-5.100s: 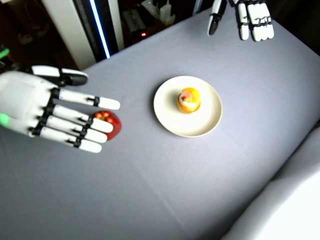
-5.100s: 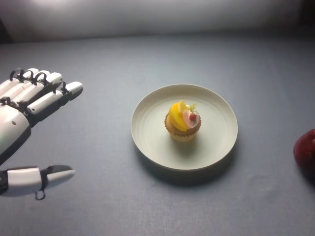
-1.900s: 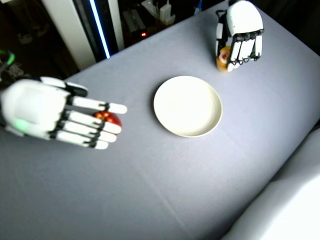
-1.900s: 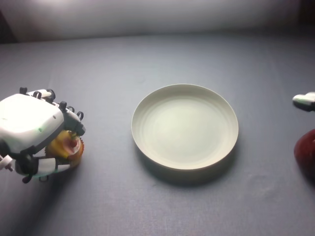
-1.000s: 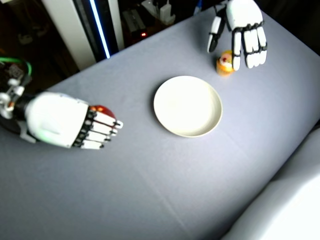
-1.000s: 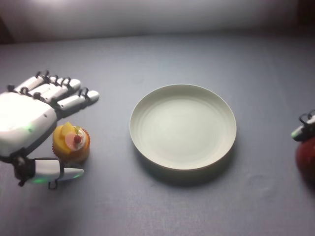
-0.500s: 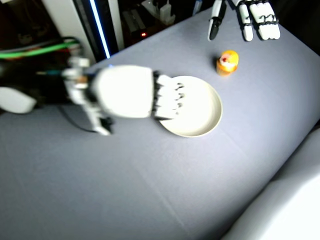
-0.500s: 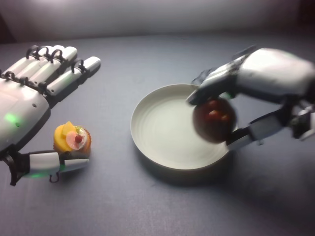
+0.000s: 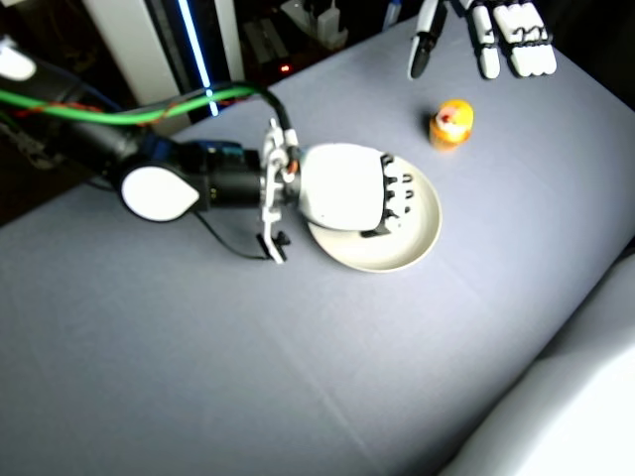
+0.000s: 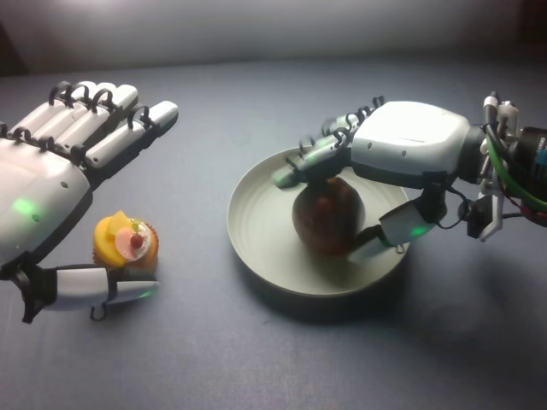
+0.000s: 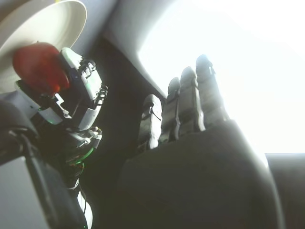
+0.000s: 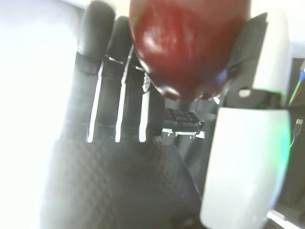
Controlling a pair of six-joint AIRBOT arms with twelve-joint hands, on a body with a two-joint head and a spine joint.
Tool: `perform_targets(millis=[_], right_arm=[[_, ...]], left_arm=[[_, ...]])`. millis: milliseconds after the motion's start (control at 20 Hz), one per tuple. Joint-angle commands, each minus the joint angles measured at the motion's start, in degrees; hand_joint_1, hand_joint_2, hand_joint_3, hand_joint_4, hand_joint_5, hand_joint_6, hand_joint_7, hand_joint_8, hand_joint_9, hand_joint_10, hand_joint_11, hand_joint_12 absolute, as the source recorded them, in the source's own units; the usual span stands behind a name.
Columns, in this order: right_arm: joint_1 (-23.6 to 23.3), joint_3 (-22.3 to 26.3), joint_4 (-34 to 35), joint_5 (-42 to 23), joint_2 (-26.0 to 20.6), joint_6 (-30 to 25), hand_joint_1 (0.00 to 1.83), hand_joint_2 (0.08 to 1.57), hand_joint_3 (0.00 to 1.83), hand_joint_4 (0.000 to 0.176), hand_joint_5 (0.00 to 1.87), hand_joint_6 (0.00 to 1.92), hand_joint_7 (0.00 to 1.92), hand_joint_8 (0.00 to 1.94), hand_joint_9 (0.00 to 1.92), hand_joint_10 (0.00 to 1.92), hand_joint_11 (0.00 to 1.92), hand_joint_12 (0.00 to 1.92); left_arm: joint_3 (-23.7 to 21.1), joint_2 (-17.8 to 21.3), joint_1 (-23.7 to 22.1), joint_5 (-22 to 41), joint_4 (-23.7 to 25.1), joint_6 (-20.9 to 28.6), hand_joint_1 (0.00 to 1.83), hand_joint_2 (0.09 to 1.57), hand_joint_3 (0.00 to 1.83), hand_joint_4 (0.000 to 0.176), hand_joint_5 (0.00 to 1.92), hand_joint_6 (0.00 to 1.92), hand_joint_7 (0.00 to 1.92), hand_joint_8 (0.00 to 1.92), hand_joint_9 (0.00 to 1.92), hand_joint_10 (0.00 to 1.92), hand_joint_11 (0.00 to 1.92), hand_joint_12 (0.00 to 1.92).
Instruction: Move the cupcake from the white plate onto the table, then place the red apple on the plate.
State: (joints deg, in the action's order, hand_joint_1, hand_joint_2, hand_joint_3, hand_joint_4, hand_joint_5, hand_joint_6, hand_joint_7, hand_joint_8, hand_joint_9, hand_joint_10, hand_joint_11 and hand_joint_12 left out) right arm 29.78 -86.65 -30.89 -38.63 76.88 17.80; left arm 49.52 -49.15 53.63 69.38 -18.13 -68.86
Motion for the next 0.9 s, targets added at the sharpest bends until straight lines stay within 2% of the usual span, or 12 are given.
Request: perform_targets(millis=[0,100,200,300,350,400,500,650,700,750,800,850], right_arm=[[-0.9,0.4,2.7,-6.6,-0.3,0.2,0.92,0.82,0.0,0.176,0.0,0.0,0.01,0.0,0.01,0.02,0.0,0.04],[-0.5,2.1,5.5,-8.6,-2.1,1.6,0.96,0.8,0.0,0.176,0.0,0.0,0.0,0.0,0.0,0.0,0.0,0.0],[1.5,4.5,8.9,-12.5,-6.3,2.1,0.86,0.81,0.0,0.176,0.0,0.0,0.0,0.0,0.0,0.0,0.0,0.0],[6.2,8.2,16.1,-21.1,-11.1,3.8,0.73,0.8,0.0,0.176,0.0,0.0,0.0,0.0,0.0,0.0,0.0,0.0],[9.3,10.5,20.2,-26.8,-13.3,5.1,0.75,0.77,0.0,0.176,0.0,0.0,0.0,0.0,0.0,0.0,0.0,0.0],[10.9,11.7,21.8,-29.5,-14.5,5.7,0.78,0.77,0.0,0.176,0.0,0.0,0.0,0.0,0.0,0.0,0.0,0.0],[17.3,16.6,29.0,-42.0,-18.6,8.5,0.8,0.83,0.02,0.176,0.0,0.0,0.0,0.0,0.0,0.0,0.0,0.0],[25.2,19.9,36.1,-56.8,-20.3,9.1,0.8,0.91,0.01,0.171,0.0,0.0,0.0,0.0,0.0,0.0,0.0,0.0],[26.5,20.6,36.9,-59.5,-20.7,9.1,0.81,1.03,0.02,0.175,0.0,0.0,0.0,0.0,0.0,0.0,0.0,0.0],[27.9,21.4,37.3,-62.3,-21.1,9.2,0.46,1.19,0.03,0.0,0.14,0.0,0.14,0.0,0.19,0.02,0.11,0.06],[28.3,22.1,37.7,-62.4,-21.5,9.2,0.39,1.28,0.02,0.014,0.2,0.01,0.03,0.0,0.07,0.0,0.02,0.01],[28.3,22.7,37.2,-62.4,-21.8,9.3,0.34,1.18,0.0,0.091,0.2,0.0,0.04,0.0,0.06,0.0,0.0,0.0]], left_arm=[[0.2,0.0,-0.4,7.9,1.0,0.3,0.82,0.82,0.0,0.176,0.0,0.0,0.0,0.0,0.0,0.0,0.03,0.04],[0.0,0.1,0.0,8.7,0.8,0.6,0.8,0.8,0.0,0.176,0.0,0.0,0.0,0.0,0.0,0.0,0.06,0.06],[-0.2,0.5,0.9,10.5,0.6,2.0,0.81,0.82,0.0,0.176,0.0,0.0,0.0,0.0,0.0,0.0,0.01,0.04],[-0.3,0.7,2.9,14.0,-0.8,4.2,0.8,0.83,0.01,0.176,0.0,0.0,0.0,0.0,0.0,0.0,0.0,0.03],[-0.3,0.8,4.2,16.3,-1.4,6.1,0.86,0.84,0.01,0.176,0.0,0.0,0.0,0.0,0.0,0.0,0.0,0.0],[-0.3,0.9,4.7,17.4,-1.5,7.3,0.8,0.85,0.01,0.165,0.0,0.0,0.0,0.0,0.0,0.0,0.0,0.0],[-0.3,1.1,7.4,23.0,-1.1,13.5,0.78,0.84,0.0,0.096,0.0,0.0,0.02,0.01,0.05,0.02,0.08,0.04],[-0.6,0.5,10.4,29.8,-0.1,20.5,0.81,0.91,0.01,0.102,0.11,0.01,0.12,0.0,0.13,0.01,0.14,0.09],[-0.3,0.3,9.5,29.8,0.8,21.3,0.85,1.18,0.02,0.161,0.57,1.13,0.2,0.01,0.16,0.01,0.11,0.08],[0.0,0.2,7.6,29.8,2.3,21.0,0.45,1.26,0.0,0.171,0.42,0.76,0.19,0.01,0.06,0.01,0.0,0.0],[0.2,0.1,6.1,29.8,3.4,20.4,0.21,1.27,0.0,0.156,0.15,0.25,0.11,0.0,0.06,0.0,0.0,0.0],[0.4,0.1,4.4,29.8,4.8,19.9,0.22,1.21,0.0,0.119,0.22,0.1,0.12,0.0,0.08,0.0,0.0,0.0]])
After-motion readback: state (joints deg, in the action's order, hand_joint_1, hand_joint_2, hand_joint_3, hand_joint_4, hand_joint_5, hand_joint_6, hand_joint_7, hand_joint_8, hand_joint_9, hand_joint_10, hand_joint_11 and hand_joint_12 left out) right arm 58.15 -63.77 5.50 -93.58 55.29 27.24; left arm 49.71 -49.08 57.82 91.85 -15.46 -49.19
